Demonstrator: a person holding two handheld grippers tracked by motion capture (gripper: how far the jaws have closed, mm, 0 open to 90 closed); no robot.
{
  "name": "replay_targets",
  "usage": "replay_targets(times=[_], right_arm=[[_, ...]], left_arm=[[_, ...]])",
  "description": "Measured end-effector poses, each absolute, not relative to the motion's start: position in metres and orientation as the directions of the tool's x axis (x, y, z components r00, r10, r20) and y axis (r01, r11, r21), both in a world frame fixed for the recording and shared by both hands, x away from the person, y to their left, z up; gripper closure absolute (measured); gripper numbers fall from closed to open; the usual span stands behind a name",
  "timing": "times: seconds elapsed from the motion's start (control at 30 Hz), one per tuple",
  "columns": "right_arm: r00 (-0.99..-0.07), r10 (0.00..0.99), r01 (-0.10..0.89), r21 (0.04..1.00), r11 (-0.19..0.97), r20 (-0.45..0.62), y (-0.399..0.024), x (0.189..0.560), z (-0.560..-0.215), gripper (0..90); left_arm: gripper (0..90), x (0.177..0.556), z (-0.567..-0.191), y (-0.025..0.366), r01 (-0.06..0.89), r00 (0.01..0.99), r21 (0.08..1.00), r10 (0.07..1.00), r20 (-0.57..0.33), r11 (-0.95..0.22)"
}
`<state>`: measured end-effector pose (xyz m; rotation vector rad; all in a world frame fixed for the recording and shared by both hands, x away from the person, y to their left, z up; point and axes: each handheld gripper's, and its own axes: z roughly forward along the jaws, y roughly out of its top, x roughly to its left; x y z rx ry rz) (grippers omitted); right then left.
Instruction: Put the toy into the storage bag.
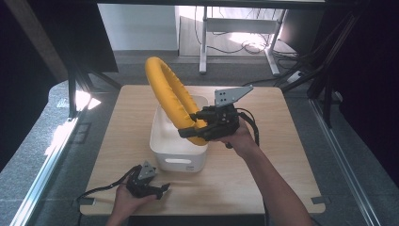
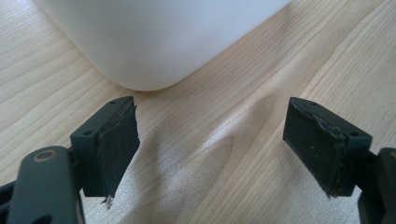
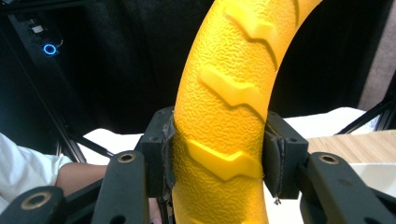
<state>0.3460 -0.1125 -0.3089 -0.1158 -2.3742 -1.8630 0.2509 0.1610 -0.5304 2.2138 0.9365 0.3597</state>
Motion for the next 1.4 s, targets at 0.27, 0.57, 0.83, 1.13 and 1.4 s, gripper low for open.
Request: replay_targets(times=[0.27, 0.57, 0.83, 1.13, 1.4], right_arm=[[-0.985, -0.02, 0.158, 0.952, 0.261, 0.169, -0.107, 0.35, -0.32, 51.4], [-0.983, -0.027, 0.167, 0.946, 0.278, 0.181, -0.1, 0.355, -0.331, 51.4], [-0.98, -0.029, 0.181, 0.94, 0.29, 0.198, -0.098, 0.359, -0.34, 51.4], [-0.976, -0.022, 0.201, 0.931, 0.306, 0.218, -0.096, 0.364, -0.351, 51.3], [-0.97, -0.018, 0.224, 0.921, 0.319, 0.242, -0.093, 0.367, -0.36, 51.2]], left_arm=[[18.4, 0.251, -0.531, 0.161, 0.519, 0.701, 0.694, 0.714, -0.01, -0.499], [18.4, 0.251, -0.531, 0.161, 0.517, 0.701, 0.695, 0.713, -0.009, -0.5], [18.4, 0.251, -0.531, 0.161, 0.518, 0.702, 0.692, 0.713, -0.007, -0.503], [18.3, 0.251, -0.531, 0.161, 0.517, 0.703, 0.693, 0.711, -0.008, -0.503], [18.4, 0.251, -0.531, 0.161, 0.516, 0.703, 0.693, 0.711, -0.007, -0.503]])
